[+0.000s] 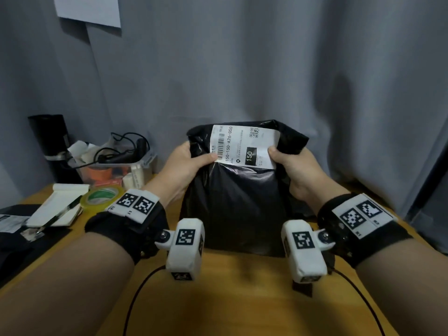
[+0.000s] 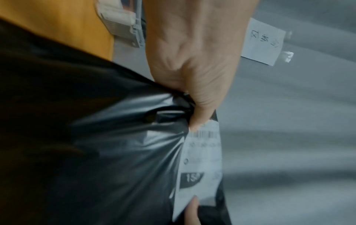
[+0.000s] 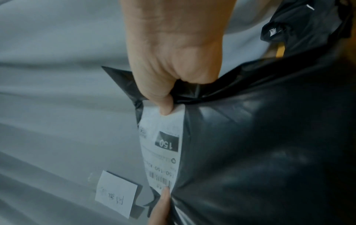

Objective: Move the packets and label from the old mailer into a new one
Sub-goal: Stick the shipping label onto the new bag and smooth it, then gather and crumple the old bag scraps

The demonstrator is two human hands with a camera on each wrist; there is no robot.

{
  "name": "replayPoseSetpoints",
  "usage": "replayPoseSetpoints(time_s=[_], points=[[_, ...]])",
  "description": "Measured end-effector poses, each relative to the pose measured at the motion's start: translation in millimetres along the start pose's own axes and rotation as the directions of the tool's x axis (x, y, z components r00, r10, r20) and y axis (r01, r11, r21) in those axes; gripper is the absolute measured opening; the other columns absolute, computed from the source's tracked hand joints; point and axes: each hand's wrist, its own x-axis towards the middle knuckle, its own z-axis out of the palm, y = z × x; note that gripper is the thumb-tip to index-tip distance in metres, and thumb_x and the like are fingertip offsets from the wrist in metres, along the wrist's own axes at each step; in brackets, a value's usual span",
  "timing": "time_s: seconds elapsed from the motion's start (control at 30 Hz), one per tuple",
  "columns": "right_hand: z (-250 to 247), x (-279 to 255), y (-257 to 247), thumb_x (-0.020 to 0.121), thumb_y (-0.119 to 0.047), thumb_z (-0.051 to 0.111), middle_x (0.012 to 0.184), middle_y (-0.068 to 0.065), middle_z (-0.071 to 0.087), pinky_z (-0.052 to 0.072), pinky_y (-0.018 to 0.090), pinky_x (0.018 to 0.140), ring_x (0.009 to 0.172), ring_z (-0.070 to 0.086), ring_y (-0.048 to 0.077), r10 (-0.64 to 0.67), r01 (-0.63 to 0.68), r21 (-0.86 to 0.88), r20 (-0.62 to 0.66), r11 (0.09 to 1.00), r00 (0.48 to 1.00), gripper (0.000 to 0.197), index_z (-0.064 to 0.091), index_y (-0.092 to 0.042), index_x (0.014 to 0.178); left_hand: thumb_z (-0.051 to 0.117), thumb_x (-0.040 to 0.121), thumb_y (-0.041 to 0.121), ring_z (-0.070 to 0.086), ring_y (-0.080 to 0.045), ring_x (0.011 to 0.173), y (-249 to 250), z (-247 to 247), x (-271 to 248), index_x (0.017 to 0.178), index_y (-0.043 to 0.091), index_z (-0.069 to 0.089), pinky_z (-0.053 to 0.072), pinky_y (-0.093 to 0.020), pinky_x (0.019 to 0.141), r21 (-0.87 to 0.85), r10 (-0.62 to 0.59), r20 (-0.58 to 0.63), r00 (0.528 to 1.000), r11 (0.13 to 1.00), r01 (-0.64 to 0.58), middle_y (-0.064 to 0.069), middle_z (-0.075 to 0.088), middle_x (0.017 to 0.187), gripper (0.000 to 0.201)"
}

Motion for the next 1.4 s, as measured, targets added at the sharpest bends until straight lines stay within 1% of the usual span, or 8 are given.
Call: replayPoseSetpoints(time_s=[0.23, 0.47, 0.6, 0.67, 0.9, 1.07, 1.27, 1.4], points=[[-4.6, 90.0, 91.6, 0.079, 0.005, 0.067, 0.098, 0.021, 0.068, 0.057, 0.042, 0.081, 0.086, 0.067, 0.028, 0.095, -0.157, -0.341, -0.191, 0.927, 0.977, 0.015, 0.063, -0.008, 0.085, 0.076, 0.075, 0.01, 0.062, -0.029, 0.106, -72.0, -27.7, 75.4, 0.116, 0.001, 0.051, 0.05, -0.041, 0.093, 0.335, -0.064, -0.331, 0.942, 0.925, 0.181, -0.013, 0.063, 0.114, 0.049], [16.3, 108.3, 140.1, 0.088, -0.016, 0.061, 0.142, 0.011, 0.041, 0.033, 0.035, 0.11, 0.132, 0.039, 0.026, 0.108, 0.056, -0.84, 0.135, 0.539, 0.985, 0.068, 0.027, -0.014, 0.146, 0.057, 0.081, 0.058, 0.007, -0.031, 0.145, -127.3, -12.4, 98.4, 0.15, 0.02, 0.002, 0.016, -0.053, 0.113, 0.955, -0.146, -0.088, 0.985, 0.268, 0.125, -0.009, 0.004, 0.158, 0.096], [24.6, 93.9, 167.0, 0.099, -0.038, 0.04, 0.152, 0.008, 0.031, 0.029, 0.035, 0.112, 0.138, 0.034, 0.026, 0.675, 0.261, -0.94, 0.339, 0.219, 0.655, 0.055, 0.025, -0.021, 0.149, 0.005, 0.069, 0.084, -0.007, -0.037, 0.145, -164.4, 0.0, 89.3, 0.145, 0.046, -0.004, 0.004, -0.061, 0.114, 0.97, -0.742, 0.117, 0.66, -0.058, -0.237, 0.001, -0.011, 0.159, 0.086], [23.9, 95.4, 175.4, 0.101, -0.041, 0.032, 0.156, 0.007, 0.022, 0.024, 0.036, 0.115, 0.14, 0.028, 0.026, 0.691, 0.266, -0.94, 0.339, 0.216, 0.638, 0.054, 0.021, -0.021, 0.15, 0.0, 0.065, 0.082, -0.006, -0.038, 0.144, -177.5, -4.1, 88.2, 0.147, 0.043, -0.004, 0.005, -0.058, 0.115, 0.944, -0.782, 0.165, 0.601, -0.052, -0.326, -0.002, -0.009, 0.159, 0.09], [19.3, 92.3, 162.6, 0.098, -0.02, 0.044, 0.137, 0.007, 0.051, 0.038, 0.029, 0.102, 0.126, 0.047, 0.021, 0.403, 0.231, -0.911, 0.364, 0.342, 0.84, 0.038, 0.049, -0.014, 0.136, 0.02, 0.089, 0.068, 0.007, -0.033, 0.145, -165.5, 1.2, 93.6, 0.148, 0.037, 0.012, 0.007, -0.054, 0.116, 0.998, -0.643, 0.05, 0.764, 0.004, -0.062, -0.008, 0.008, 0.159, 0.067], [-35.6, 68.5, 122.8, 0.095, -0.013, 0.05, 0.124, 0.003, 0.062, 0.037, 0.02, 0.097, 0.117, 0.055, 0.017, 0.158, 0.257, -0.859, 0.356, 0.442, 0.921, 0.029, 0.062, -0.012, 0.122, 0.038, 0.096, 0.047, 0.012, -0.028, 0.144, -157.6, 30.9, 83.0, 0.144, 0.028, 0.03, 0.01, -0.057, 0.115, 0.963, -0.304, 0.242, 0.921, -0.037, -0.266, -0.007, 0.019, 0.155, 0.053], [-137.1, 37.0, 91.8, 0.095, -0.01, 0.05, 0.116, -0.002, 0.063, 0.044, 0.026, 0.097, 0.112, 0.057, 0.013, 0.021, 0.048, -0.86, 0.068, 0.507, 0.997, 0.027, 0.063, -0.018, 0.117, 0.052, 0.089, 0.049, 0.017, -0.025, 0.144, -150.2, 126.0, 50.5, 0.149, 0.024, 0.017, 0.02, -0.042, 0.116, 0.825, -0.174, 0.555, 0.813, 0.239, -0.512, -0.006, 0.013, 0.158, 0.074], [-180.6, 12.7, 86.4, 0.093, -0.012, 0.054, 0.108, -0.005, 0.06, 0.045, 0.025, 0.088, 0.107, 0.058, 0.015, 0.02, -0.044, -0.858, -0.039, 0.512, 0.999, 0.024, 0.061, -0.021, 0.114, 0.061, 0.086, 0.043, 0.045, -0.027, 0.128, -172.8, 170.0, 49.8, 0.151, 0.022, -0.004, 0.045, -0.035, 0.095, 0.877, -0.368, 0.46, 0.808, 0.332, -0.348, -0.011, 0.029, 0.152, 0.095]])
